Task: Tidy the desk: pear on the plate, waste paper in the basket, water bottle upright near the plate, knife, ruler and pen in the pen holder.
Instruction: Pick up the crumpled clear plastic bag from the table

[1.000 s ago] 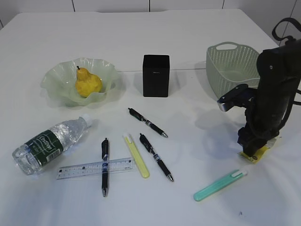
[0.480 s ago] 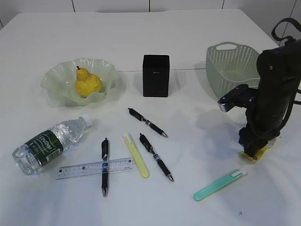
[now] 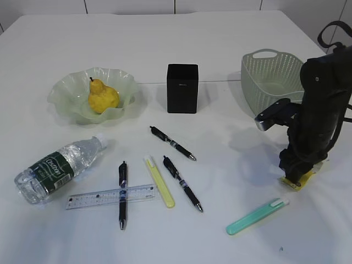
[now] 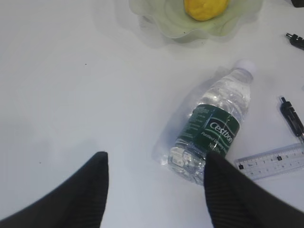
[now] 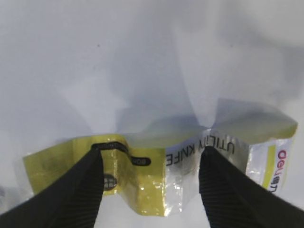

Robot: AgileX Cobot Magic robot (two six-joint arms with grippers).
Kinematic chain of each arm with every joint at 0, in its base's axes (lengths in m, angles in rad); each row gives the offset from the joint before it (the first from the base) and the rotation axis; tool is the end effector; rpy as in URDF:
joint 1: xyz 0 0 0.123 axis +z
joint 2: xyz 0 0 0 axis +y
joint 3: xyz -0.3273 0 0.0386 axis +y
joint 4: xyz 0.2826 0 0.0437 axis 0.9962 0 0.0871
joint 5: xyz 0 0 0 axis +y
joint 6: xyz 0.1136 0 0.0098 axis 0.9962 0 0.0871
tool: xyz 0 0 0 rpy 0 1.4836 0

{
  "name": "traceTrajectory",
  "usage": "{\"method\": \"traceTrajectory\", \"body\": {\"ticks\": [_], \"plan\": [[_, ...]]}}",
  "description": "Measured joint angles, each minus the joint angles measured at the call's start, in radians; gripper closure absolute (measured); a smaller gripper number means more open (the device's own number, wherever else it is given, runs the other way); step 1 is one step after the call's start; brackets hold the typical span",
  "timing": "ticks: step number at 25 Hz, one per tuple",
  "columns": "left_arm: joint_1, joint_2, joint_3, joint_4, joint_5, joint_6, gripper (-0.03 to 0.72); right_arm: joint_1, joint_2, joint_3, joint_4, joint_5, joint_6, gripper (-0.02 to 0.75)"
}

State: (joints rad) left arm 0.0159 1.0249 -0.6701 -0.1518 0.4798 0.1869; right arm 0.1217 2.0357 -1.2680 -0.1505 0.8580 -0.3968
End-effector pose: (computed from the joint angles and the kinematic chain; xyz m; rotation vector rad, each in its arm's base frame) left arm 0.2270 -0.0044 0.2886 0.0772 2.3104 -0.0462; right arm 0.4176 0.0380 0.1202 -0.9446 2.9736 -0.1854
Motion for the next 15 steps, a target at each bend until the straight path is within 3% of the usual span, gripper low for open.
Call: {"method": "traceTrajectory", "body": {"ticks": [9,12,15], "plan": [[0.0,0.0,0.0,0.0,0.0,0.0,0.235,0.0,0.013,-0.004,0.0,0.002,0.0,0.249],[0.0,0.0,0.0,0.0,0.002,0.0,0.235,0.0,0.015,-0.006,0.0,0.004,0.0,0.328],[0.0,0.0,0.0,0.0,0.002,0.0,0.235,0.0,0.019,-0.014,0.0,0.013,0.0,0.469]]}}
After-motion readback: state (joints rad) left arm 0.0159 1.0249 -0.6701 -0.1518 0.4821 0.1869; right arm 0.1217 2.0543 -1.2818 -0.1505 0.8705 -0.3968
